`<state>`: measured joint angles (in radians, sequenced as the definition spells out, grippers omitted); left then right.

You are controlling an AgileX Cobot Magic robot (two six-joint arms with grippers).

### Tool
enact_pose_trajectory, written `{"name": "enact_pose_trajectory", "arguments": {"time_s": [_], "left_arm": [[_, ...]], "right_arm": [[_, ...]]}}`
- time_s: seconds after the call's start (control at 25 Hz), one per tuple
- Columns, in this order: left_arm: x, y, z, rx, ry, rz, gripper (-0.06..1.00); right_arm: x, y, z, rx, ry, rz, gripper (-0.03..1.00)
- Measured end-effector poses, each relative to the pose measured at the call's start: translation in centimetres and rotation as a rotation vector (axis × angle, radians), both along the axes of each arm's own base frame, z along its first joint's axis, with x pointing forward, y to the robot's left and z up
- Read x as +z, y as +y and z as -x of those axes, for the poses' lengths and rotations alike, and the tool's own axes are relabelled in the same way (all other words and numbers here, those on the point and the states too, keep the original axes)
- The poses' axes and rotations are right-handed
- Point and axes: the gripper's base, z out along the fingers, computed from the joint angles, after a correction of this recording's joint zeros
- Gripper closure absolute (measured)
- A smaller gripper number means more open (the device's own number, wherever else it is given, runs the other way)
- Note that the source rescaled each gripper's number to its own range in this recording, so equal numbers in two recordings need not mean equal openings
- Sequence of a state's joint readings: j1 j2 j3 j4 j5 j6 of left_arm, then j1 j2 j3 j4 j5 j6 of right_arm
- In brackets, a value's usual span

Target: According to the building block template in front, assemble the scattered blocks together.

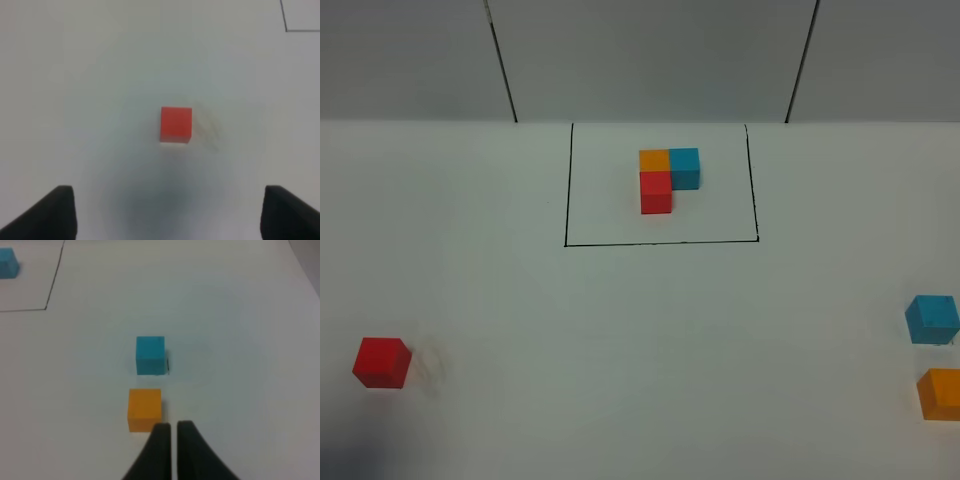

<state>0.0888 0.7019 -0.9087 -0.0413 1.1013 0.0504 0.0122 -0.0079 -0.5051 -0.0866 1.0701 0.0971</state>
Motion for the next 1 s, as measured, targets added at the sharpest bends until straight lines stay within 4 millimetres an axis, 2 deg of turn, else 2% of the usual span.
{"name": "enact_pose_trajectory", "arguments": {"time_s": [0.12, 0.36, 0.52, 0.68, 1.0], "left_arm": [[-1.2, 0.2, -2.2, 0.005, 0.114, 0.014, 0.10], [-3.3, 0.5, -5.1, 0.018, 0.261, 0.031, 0.10], [-6.5, 0.9, -6.0, 0.040, 0.355, 0.008, 0.10], [-9.9, 1.0, -6.9, 0.040, 0.332, 0.007, 0.10], [-14.2, 1.2, -9.1, 0.036, 0.369, 0.008, 0.10]], "right_arm": [[0.0, 0.0, 0.0, 0.000, 0.000, 0.000, 0.97], [0.0, 0.0, 0.0, 0.000, 0.000, 0.000, 0.97], [0.0, 0.0, 0.0, 0.000, 0.000, 0.000, 0.97], [0.0, 0.0, 0.0, 0.000, 0.000, 0.000, 0.97], [0.0, 0.0, 0.0, 0.000, 0.000, 0.000, 0.97]]}}
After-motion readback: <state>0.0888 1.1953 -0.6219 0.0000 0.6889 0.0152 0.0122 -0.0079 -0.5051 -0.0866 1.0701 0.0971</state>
